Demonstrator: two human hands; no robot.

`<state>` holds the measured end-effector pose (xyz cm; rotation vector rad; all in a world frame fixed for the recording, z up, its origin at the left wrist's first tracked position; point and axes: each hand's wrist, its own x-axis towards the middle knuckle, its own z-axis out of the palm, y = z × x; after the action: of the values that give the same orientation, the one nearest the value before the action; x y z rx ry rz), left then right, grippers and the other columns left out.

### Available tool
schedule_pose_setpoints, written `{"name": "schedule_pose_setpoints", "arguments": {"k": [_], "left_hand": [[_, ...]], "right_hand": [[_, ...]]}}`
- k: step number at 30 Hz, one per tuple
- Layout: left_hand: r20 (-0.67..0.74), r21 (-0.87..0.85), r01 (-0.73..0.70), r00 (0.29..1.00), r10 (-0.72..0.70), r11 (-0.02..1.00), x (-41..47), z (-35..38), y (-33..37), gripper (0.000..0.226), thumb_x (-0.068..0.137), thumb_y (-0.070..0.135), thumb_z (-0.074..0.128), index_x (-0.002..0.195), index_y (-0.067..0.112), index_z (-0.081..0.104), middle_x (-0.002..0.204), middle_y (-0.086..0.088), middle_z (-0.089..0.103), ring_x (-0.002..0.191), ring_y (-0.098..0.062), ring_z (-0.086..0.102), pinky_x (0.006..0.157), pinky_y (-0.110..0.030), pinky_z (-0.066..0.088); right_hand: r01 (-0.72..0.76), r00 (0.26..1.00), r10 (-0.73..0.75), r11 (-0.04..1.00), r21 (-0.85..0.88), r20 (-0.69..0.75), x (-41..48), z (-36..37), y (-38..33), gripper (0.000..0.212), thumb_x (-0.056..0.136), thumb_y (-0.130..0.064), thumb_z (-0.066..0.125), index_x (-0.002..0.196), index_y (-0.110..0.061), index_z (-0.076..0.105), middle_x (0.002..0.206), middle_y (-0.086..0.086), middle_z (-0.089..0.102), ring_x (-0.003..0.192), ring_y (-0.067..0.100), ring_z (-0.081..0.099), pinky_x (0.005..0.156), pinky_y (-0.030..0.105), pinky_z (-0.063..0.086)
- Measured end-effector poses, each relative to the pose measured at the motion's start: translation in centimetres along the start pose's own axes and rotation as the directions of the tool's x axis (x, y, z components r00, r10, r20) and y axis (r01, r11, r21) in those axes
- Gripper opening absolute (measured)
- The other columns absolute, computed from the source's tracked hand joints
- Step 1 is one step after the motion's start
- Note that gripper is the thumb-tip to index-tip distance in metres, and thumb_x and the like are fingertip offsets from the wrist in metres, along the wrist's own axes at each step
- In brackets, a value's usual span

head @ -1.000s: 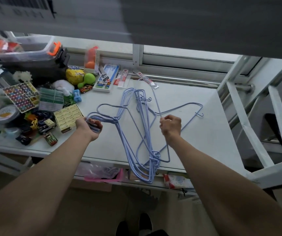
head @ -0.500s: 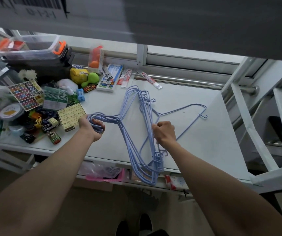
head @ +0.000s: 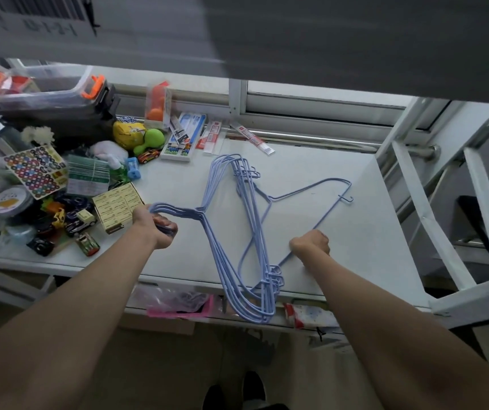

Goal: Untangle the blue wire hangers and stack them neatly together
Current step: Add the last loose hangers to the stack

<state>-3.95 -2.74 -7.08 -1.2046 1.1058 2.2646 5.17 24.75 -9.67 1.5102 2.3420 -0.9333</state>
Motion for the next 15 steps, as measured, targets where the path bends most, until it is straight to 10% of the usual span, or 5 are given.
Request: {"name": "schedule_pose_setpoints", "arguments": {"k": [7,15], "left_hand": [[0.044,-0.033,-0.062,0.997,0.064,0.998,-0.1,0.0,-0.6,0.043,0.097,0.023,0.026,0.055,0.021,0.020,0.032,0.004,0.018,0.025,-0.012,0.015,0.038,-0.016,0.014],[0.049,-0.044,-0.060,0.997,0.062,0.997,0.4,-0.2,-0.3,0.044,0.098,0.024,0.024,0.054,0.020,0.020,0.032,0.004,0.018,0.025,-0.012,0.015,0.040,-0.016,0.013]], "right_hand": [[0.073,0.997,-0.073,0.997,0.001,0.030,-0.2,0.4,-0.7,0.028,0.094,-0.010,0.051,0.116,0.005,0.058,0.120,0.018,0.062,0.111,0.035,0.060,0.086,0.036,0.050],[-0.050,0.998,0.033,0.905,0.423,0.047,1.9,-0.9,0.3,0.059,0.095,-0.007,0.039,0.148,-0.004,0.014,0.154,0.021,0.023,0.139,0.035,0.032,0.113,0.045,0.030]]}}
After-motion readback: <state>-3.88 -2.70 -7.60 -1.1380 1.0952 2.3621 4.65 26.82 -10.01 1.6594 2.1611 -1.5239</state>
